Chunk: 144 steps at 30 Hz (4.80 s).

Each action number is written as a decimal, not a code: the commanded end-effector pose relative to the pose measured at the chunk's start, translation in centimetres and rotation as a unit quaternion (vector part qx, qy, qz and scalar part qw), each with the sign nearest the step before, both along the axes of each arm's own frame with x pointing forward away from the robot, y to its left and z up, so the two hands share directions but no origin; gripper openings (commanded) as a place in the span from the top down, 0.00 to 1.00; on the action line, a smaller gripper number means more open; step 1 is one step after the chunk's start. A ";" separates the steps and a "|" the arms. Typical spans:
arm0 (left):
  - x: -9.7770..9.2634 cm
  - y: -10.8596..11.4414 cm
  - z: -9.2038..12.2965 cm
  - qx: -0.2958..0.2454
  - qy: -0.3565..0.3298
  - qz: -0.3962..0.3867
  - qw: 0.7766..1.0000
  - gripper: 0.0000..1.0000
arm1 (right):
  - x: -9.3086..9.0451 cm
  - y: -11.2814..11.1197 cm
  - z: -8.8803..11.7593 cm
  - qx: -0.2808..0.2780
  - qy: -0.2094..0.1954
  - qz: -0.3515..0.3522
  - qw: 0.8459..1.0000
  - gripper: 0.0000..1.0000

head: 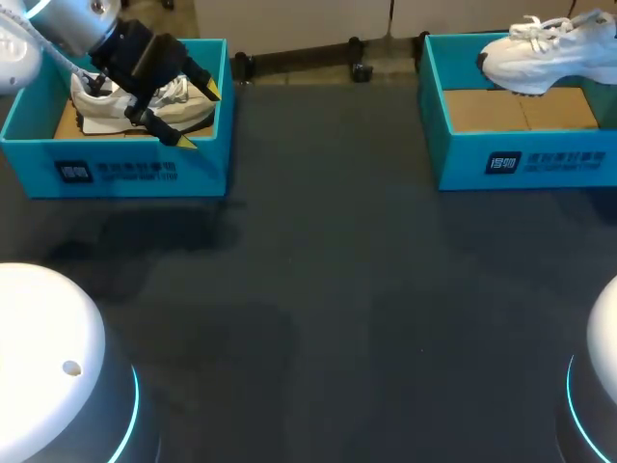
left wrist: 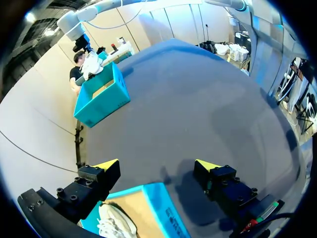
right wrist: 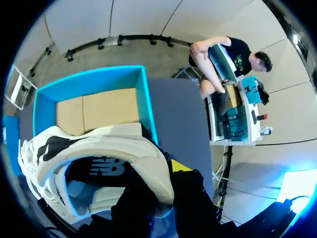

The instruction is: Take the shoe out of the shoebox, open the shoe tongue, remove and reinsert the insole, then place the shoe into the shoebox

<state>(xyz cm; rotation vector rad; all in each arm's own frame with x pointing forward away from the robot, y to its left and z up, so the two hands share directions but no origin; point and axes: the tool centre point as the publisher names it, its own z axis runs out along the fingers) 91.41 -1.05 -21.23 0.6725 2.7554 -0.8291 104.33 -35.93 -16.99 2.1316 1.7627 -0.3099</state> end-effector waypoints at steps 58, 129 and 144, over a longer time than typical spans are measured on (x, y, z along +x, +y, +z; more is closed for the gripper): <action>-0.1 0.0 0.0 0.002 -0.001 0.000 1.000 0.00 | -1.1 0.9 -11.5 -0.056 -0.001 -0.030 0.998 1.00; -0.1 0.0 0.0 0.002 -0.001 0.000 1.000 0.00 | -2.3 1.6 -14.7 -0.044 0.014 -0.063 0.997 0.47; -0.1 0.0 0.0 0.002 -0.001 0.000 1.000 0.00 | -2.7 4.7 -11.2 0.000 -0.015 -0.022 1.000 0.37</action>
